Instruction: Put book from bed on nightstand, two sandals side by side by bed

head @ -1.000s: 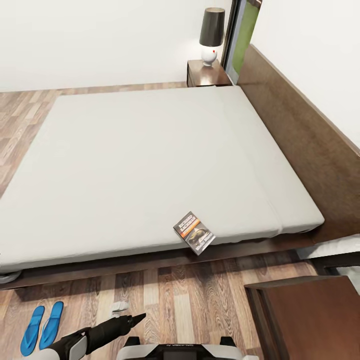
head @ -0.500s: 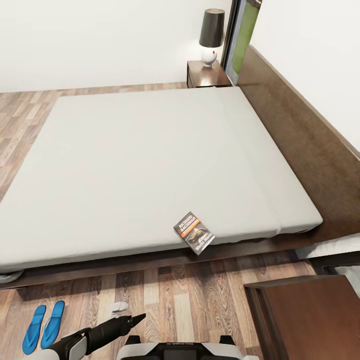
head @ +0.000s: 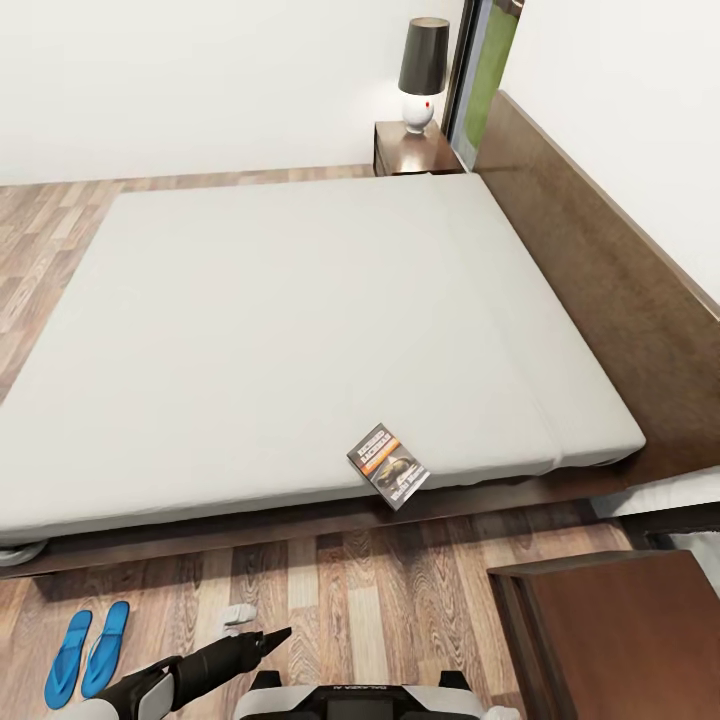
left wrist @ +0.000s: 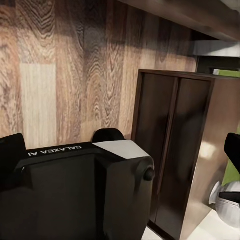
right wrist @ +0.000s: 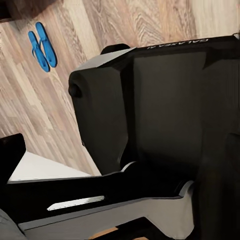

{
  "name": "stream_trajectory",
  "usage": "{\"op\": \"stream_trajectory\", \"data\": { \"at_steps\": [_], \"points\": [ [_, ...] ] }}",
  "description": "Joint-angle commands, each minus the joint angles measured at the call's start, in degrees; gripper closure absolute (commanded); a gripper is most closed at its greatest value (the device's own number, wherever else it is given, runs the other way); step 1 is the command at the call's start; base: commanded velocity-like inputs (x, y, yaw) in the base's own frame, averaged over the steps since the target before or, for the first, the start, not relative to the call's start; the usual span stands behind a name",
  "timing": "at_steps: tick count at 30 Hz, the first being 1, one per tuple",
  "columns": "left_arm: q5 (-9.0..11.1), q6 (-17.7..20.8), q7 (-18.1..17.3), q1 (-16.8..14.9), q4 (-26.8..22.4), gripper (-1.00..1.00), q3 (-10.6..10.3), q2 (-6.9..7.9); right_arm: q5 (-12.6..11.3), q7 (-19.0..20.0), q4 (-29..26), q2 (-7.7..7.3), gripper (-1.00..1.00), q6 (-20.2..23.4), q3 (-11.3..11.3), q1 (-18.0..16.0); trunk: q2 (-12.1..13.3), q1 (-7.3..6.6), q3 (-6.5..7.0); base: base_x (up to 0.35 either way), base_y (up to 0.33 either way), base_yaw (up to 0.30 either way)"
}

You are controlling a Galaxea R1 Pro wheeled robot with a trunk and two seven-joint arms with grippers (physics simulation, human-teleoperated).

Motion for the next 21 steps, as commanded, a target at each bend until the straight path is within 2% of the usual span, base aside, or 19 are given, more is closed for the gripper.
{"op": "stream_trajectory", "data": {
  "at_steps": [1, 2, 4, 5, 8, 9, 10, 13, 15, 16, 17, 21],
  "points": [
    [0.4, -0.2, -0.1, 0.0, 0.0, -1.00, -0.5, 0.01, 0.5, 0.2, -2.1, 0.07, -1.00, 0.1, -0.5, 0.0, 0.0, 0.01, -0.03, 0.000, 0.000, 0.000],
    [0.4, -0.2, -0.1, 0.0, 0.0, -1.00, -0.5, 0.01, 0.4, 0.2, -5.4, 0.27, -1.00, 0.2, -0.6, 0.0, 0.0, 0.01, -0.03, 0.000, 0.000, 0.000],
    [0.4, -0.2, -0.1, 0.0, 0.0, -1.00, -0.5, 0.00, 0.3, 0.1, -8.2, 0.47, -1.00, 0.4, -0.5, 0.0, 0.0, 0.01, -0.03, 0.000, 0.000, 0.000],
    [0.4, -0.2, -0.1, 0.0, 0.0, -1.00, -0.5, 0.02, 0.1, 0.1, -11.2, 0.99, -1.00, 0.5, -0.5, -0.1, 0.0, 0.01, -0.03, 0.000, 0.000, 0.000],
    [0.4, -0.2, -0.2, 0.0, 0.0, -1.00, -0.4, 0.06, -0.7, 0.1, -15.2, 2.80, -1.00, 0.6, -0.5, -0.1, 0.0, 0.01, -0.03, 0.000, 0.000, 0.000],
    [0.5, -0.1, -0.3, 0.0, 0.0, -1.00, -0.3, 0.09, -2.6, 0.1, -18.8, 5.50, -1.00, 0.7, -0.5, -0.1, 0.0, 0.01, -0.03, 0.000, 0.000, 0.000],
    [0.5, -0.1, -0.3, 0.0, 0.0, -1.00, -0.3, 0.11, -3.2, 0.1, -19.3, 5.96, -1.00, 0.7, -0.5, -0.2, 0.0, 0.01, -0.03, 0.000, 0.000, 0.000],
    [0.5, -0.1, -0.3, 0.0, 0.0, -1.00, -0.3, 0.13, -5.2, 0.0, -20.3, 6.89, -1.00, 0.8, -0.5, -0.2, 0.0, 0.01, -0.03, 0.000, 0.000, 0.000],
    [0.5, -0.1, -0.4, 0.0, -0.1, -1.00, -0.3, 0.14, -7.9, 0.0, -21.0, 7.49, -1.00, 0.8, -0.5, -0.4, 0.0, 0.01, -0.03, 0.000, 0.000, 0.000],
    [0.5, -0.1, -0.4, 0.0, -0.1, -1.00, -0.3, 0.15, -8.5, 0.0, -21.1, 7.59, -1.00, 0.8, -0.5, -0.4, 0.0, 0.01, -0.03, 0.000, 0.000, 0.000],
    [0.5, 0.0, -0.4, 0.0, -0.1, -1.00, -0.2, 0.21, -11.9, 0.1, -21.5, 7.87, -1.00, 0.8, -0.5, -0.5, 0.0, 0.01, -0.03, 0.000, 0.000, 0.000],
    [0.5, 0.0, -0.3, 0.0, -0.1, -1.00, -0.2, 0.28, -16.3, 0.1, -21.7, 8.35, -1.00, 0.7, -0.4, -0.5, 0.0, 0.01, -0.03, 0.000, 0.000, 0.000]
  ]
}}
